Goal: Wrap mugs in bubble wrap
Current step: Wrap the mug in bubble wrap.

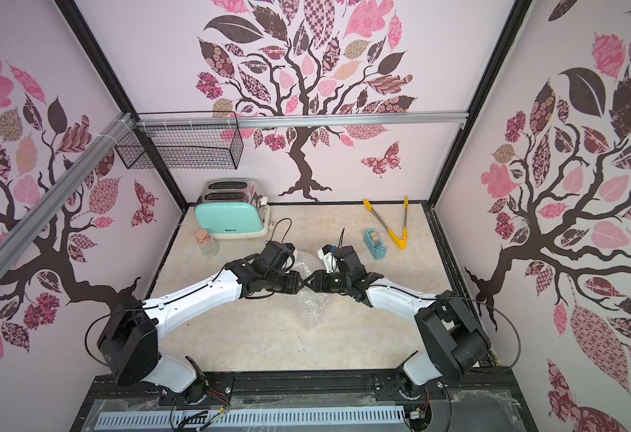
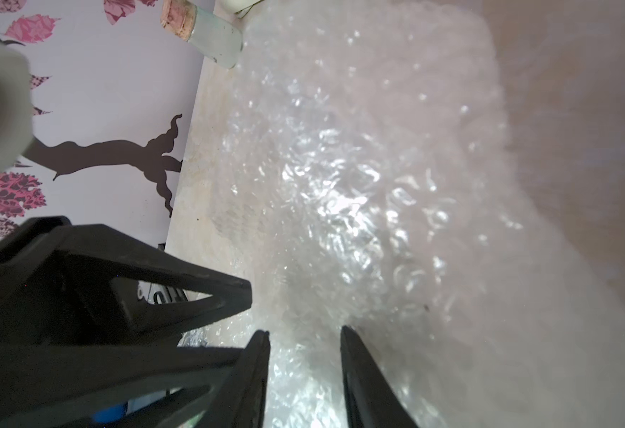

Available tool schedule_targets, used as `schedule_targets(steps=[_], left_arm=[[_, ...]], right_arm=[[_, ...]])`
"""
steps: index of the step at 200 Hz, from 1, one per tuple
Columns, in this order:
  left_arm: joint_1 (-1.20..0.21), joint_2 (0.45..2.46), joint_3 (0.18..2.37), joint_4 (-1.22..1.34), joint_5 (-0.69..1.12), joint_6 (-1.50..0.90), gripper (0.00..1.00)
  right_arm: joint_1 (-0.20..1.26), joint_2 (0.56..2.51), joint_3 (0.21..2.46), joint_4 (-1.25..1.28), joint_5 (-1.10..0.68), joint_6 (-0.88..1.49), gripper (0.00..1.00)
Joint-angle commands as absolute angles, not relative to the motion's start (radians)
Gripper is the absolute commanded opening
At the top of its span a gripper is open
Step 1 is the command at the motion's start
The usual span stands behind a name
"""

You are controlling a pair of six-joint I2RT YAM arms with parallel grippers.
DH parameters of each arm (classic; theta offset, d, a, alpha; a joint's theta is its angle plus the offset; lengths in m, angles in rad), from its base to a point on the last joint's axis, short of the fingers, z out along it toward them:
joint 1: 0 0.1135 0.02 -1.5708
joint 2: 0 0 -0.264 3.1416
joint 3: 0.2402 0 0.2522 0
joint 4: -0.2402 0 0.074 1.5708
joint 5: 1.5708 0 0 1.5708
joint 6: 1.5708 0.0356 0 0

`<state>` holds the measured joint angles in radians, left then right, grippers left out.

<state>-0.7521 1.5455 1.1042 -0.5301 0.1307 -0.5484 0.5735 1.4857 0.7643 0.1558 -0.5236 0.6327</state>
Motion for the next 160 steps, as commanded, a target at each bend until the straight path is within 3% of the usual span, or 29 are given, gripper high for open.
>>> schedule_targets(steps=[1,65,160], left_arm=[[-0.752,1.566,1.093,-0.490,0.084,-0.556,0.36],[-0.728,1.583,1.090,-0.524,-0.004,-0.534,0.35],[-0.708,1.548,1.063,-0.484,0.056,-0.549,0.35]], right_arm=[[0.561,1.492,0.765,0.222,-0.581,0.693,0.38],[0.543,1.428,0.763,0.217,-0.594,0.716,0.41],[0.540,1.562,0.764,0.225,-0.623,0.713,0.41]])
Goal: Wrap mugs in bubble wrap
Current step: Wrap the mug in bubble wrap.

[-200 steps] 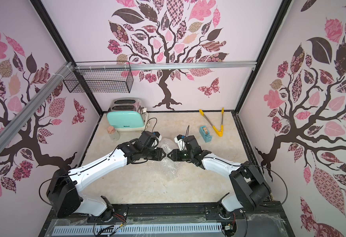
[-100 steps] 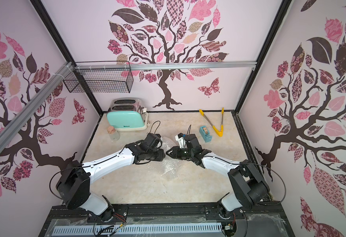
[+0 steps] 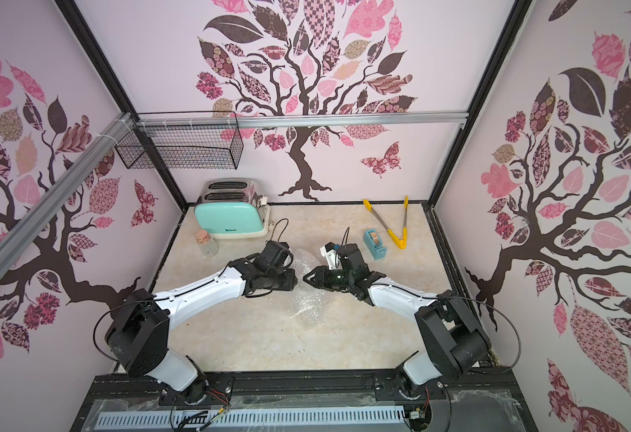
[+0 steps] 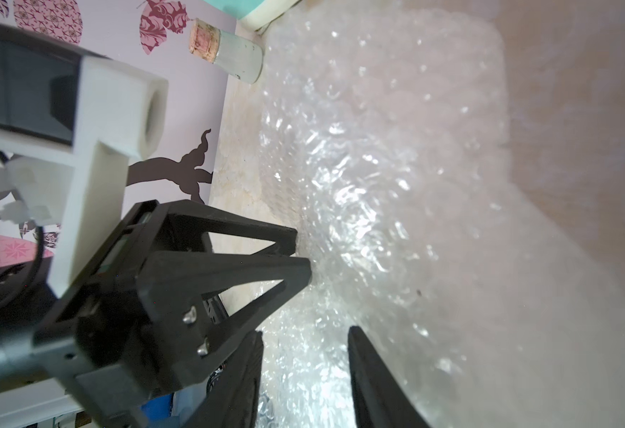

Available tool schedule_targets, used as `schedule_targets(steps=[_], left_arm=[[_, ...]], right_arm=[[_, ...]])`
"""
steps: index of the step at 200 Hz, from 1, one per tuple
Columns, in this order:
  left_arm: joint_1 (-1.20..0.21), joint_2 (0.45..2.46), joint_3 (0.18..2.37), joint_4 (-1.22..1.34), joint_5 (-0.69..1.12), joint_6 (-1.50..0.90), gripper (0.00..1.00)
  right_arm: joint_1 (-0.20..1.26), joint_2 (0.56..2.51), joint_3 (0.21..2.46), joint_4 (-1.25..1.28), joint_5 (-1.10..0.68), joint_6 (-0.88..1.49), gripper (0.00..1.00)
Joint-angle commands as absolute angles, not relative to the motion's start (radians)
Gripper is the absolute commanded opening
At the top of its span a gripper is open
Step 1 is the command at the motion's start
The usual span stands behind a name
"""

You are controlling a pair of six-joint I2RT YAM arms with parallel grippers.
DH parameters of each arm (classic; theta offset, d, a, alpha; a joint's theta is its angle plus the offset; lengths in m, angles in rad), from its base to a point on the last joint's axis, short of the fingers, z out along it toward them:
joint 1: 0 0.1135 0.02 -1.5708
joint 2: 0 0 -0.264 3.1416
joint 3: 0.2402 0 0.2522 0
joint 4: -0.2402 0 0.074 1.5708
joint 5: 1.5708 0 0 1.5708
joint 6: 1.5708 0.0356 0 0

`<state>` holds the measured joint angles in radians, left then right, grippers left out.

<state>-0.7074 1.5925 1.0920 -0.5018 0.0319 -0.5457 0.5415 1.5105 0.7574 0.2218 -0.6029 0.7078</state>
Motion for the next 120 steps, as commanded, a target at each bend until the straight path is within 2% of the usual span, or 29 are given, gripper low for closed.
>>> schedule_targets(steps=[1,26,50,120], left_arm=[[-0.709,1.545,1.062,-0.483,0.056,-0.549,0.35],[-0.734,1.464,1.036,-0.469,0.048,-0.582,0.44],[-0.762,1.430,1.015,-0.436,0.051,-0.609,0.47],[-0.767,1.577,1.012,-0.372,0.075,-0.599,0.44]], right_arm=[[0.540,1.563,0.764,0.225,-0.624,0.713,0.40],[0.540,1.575,0.763,0.243,-0.631,0.722,0.40],[0.540,1.578,0.767,0.248,-0.636,0.727,0.40],[0.540,1.605,0.752,0.343,-0.685,0.800,0.40]])
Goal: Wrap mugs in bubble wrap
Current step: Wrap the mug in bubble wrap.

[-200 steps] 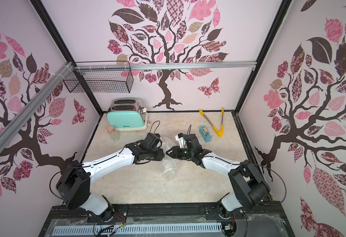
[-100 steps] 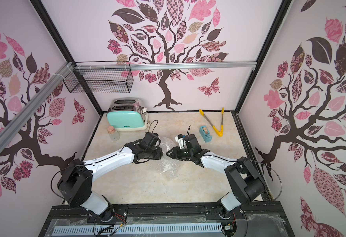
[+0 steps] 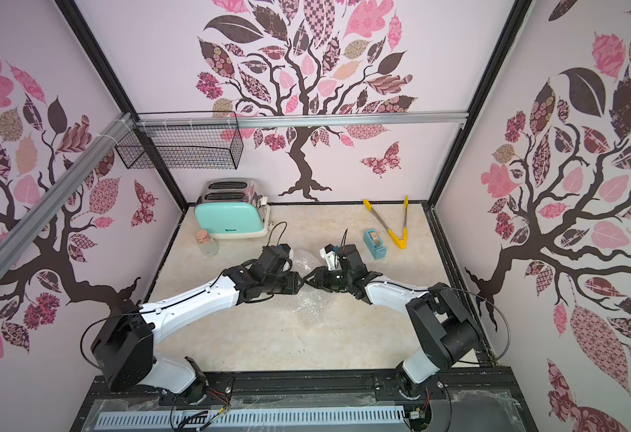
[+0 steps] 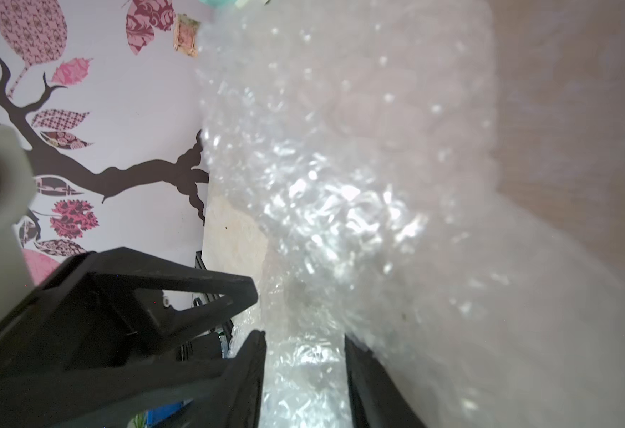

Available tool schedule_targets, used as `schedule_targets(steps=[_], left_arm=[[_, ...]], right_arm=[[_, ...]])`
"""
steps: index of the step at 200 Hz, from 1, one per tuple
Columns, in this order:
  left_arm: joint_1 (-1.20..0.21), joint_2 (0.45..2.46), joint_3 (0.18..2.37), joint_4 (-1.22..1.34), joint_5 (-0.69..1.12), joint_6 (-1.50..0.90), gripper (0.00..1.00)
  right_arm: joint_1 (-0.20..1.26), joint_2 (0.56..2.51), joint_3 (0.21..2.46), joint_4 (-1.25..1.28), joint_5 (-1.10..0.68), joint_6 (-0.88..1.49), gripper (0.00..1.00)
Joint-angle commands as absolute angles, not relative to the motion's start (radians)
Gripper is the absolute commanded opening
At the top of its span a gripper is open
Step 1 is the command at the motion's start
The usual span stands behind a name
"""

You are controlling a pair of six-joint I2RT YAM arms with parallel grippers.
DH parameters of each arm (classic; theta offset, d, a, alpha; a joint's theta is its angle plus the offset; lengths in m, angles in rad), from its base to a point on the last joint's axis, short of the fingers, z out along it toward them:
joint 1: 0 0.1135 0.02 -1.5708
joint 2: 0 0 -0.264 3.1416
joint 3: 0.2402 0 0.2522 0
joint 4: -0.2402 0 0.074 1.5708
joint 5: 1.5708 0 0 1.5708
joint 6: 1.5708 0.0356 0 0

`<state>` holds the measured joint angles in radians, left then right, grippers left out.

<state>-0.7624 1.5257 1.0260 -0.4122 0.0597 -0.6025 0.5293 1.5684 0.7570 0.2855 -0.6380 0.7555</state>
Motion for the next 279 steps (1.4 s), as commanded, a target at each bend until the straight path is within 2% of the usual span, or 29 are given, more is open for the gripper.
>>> schedule_targets(steps=[1,33,68,99,127,171,229,279], left_arm=[[-0.767,1.578,1.012,-0.372,0.074,-0.598,0.44],[-0.766,1.594,1.001,-0.405,0.017,-0.593,0.41],[-0.764,1.585,0.992,-0.408,-0.018,-0.581,0.41],[-0.756,1.596,0.997,-0.400,-0.031,-0.562,0.41],[-0.749,1.599,0.991,-0.374,-0.025,-0.548,0.40],[-0.740,1.618,0.977,-0.315,-0.001,-0.537,0.40],[-0.689,1.639,0.986,-0.285,0.024,-0.486,0.39],[-0.684,1.637,0.976,-0.259,0.061,-0.434,0.39]], right_arm=[[0.540,1.606,0.751,0.345,-0.687,0.802,0.40],[0.540,1.596,0.740,0.385,-0.707,0.842,0.40],[0.498,1.468,0.727,0.339,-0.685,0.834,0.42],[0.423,1.372,0.757,0.160,-0.609,0.705,0.45],[0.370,1.419,0.760,0.114,-0.602,0.629,0.49],[0.397,1.568,0.735,0.196,-0.748,0.631,0.50],[0.504,1.496,0.618,0.247,-0.761,0.666,0.50],[0.477,1.425,0.602,0.165,-0.698,0.629,0.51]])
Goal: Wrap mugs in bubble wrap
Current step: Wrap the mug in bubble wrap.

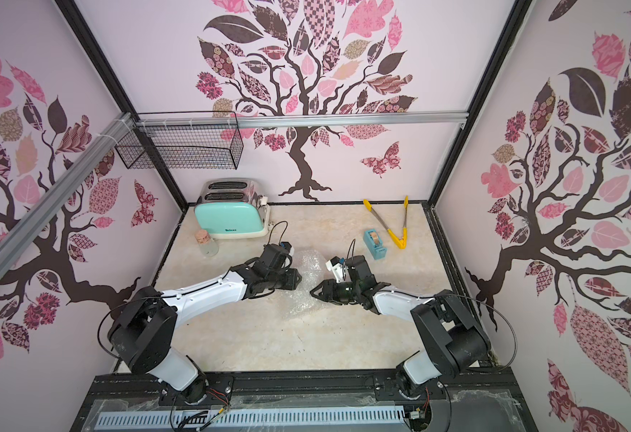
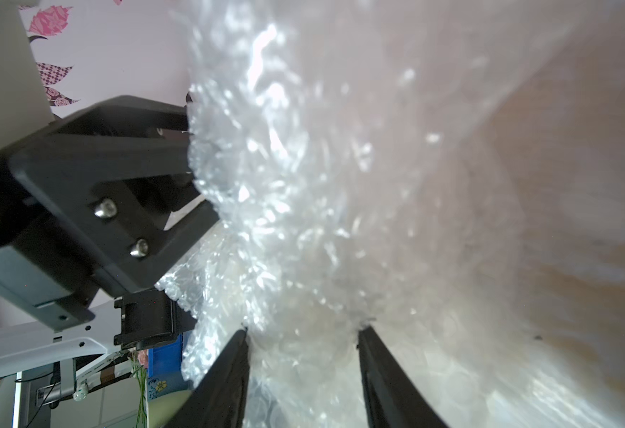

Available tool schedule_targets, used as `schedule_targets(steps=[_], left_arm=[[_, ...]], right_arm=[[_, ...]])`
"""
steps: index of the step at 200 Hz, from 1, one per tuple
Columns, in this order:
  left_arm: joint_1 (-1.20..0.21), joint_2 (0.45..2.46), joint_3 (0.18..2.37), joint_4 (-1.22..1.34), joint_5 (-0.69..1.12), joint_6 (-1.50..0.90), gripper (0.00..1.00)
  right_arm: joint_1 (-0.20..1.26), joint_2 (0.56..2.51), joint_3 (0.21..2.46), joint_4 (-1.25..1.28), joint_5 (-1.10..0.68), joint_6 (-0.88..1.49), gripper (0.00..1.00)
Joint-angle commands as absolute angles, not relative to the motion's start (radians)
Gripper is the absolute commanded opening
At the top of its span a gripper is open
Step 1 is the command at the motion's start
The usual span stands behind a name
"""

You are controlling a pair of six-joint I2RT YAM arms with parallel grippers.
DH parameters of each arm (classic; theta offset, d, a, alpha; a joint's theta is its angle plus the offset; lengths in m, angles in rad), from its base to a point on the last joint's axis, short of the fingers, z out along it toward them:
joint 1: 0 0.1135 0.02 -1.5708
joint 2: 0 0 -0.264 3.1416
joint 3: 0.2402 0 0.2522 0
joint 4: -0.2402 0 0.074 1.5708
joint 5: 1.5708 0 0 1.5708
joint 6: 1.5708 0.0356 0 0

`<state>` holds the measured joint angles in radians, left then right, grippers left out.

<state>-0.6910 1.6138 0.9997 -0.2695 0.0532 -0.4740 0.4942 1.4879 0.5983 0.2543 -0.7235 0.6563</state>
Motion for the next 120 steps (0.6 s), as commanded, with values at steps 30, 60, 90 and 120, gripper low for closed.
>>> schedule_targets(steps=[30,60,90,120], left_arm=[[-0.682,1.622,0.955,-0.250,0.061,-0.422,0.39],[-0.680,1.618,0.949,-0.247,0.077,-0.401,0.39],[-0.680,1.618,0.958,-0.247,0.108,-0.383,0.39],[-0.679,1.610,0.965,-0.249,0.116,-0.370,0.39]], right_arm=[[0.365,1.297,0.632,0.098,-0.662,0.628,0.62],[0.288,1.217,0.750,-0.056,-0.524,0.540,0.68],[0.244,1.263,0.917,-0.229,-0.289,0.427,0.68],[0.176,1.352,1.029,-0.281,-0.189,0.417,0.61]])
